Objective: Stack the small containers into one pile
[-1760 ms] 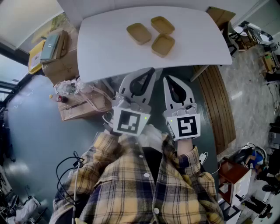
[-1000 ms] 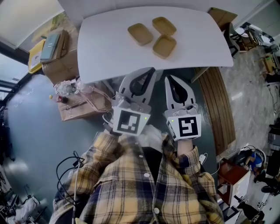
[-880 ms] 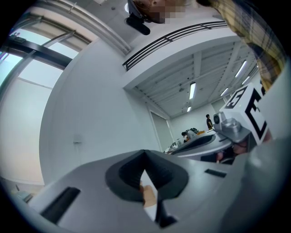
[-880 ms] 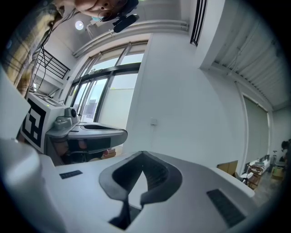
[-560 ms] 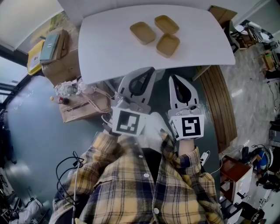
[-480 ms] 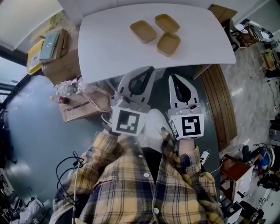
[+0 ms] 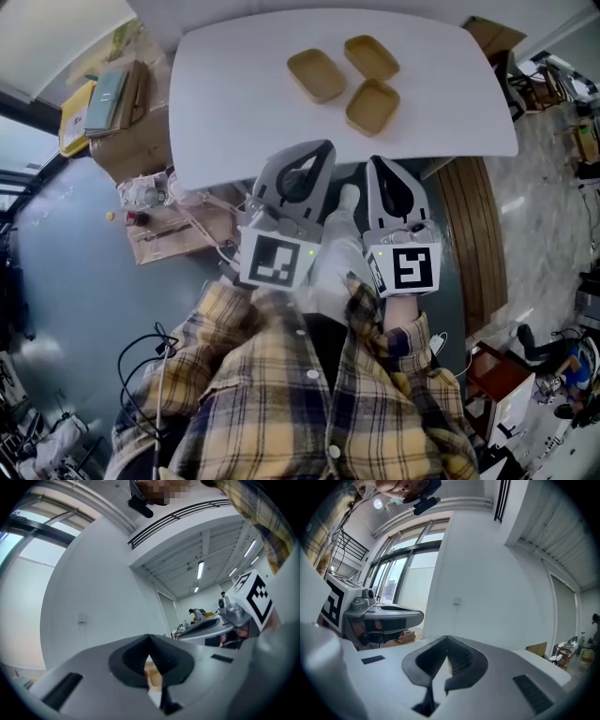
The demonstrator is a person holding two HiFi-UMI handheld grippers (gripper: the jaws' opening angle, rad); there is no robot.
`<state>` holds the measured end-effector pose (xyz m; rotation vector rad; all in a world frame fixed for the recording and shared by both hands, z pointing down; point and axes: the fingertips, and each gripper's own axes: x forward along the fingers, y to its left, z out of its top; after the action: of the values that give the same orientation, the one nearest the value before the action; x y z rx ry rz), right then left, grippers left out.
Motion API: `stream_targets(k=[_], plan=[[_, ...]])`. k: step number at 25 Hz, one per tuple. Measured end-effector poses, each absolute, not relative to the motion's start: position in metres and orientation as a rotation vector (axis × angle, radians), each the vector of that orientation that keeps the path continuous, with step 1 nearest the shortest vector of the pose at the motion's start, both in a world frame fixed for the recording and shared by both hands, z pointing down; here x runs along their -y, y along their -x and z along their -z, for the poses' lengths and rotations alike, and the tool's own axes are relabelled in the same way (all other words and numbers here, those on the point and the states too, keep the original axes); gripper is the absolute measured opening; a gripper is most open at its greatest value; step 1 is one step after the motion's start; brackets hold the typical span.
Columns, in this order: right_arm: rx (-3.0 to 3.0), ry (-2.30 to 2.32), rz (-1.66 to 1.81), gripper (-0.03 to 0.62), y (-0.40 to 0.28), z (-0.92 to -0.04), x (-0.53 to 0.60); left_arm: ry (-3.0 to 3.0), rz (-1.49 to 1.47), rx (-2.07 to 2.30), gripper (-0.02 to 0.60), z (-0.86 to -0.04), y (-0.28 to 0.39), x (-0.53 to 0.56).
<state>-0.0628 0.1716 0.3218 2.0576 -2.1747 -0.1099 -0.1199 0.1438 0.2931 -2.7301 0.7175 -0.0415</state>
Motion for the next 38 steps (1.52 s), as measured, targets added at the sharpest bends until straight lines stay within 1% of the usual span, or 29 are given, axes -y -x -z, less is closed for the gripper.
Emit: stream_targets(k=[18, 22, 30, 38], plan=[[2.376, -1.824, 0.13, 0.015, -0.103, -0.302, 0.019, 2.639, 0.063, -0.973, 0.017, -0.271, -0.045, 0.031], [2.416, -1.761, 0.14, 0.015, -0.131, -0.301, 0.049, 2.623, 0.063, -1.034, 0.017, -0.27, -0.073, 0.059], [2.488, -1.665, 0.114, 0.015, -0.154, -0.308, 0.09, 2.59, 0.105, -1.141, 0.017, -0.275, -0.09, 0.095], [2.517, -1.606, 0.038, 0.015, -0.14, -0.321, 0.108, 2.599, 0.178, -1.227, 0.017, -0.288, -0.065, 0.111]])
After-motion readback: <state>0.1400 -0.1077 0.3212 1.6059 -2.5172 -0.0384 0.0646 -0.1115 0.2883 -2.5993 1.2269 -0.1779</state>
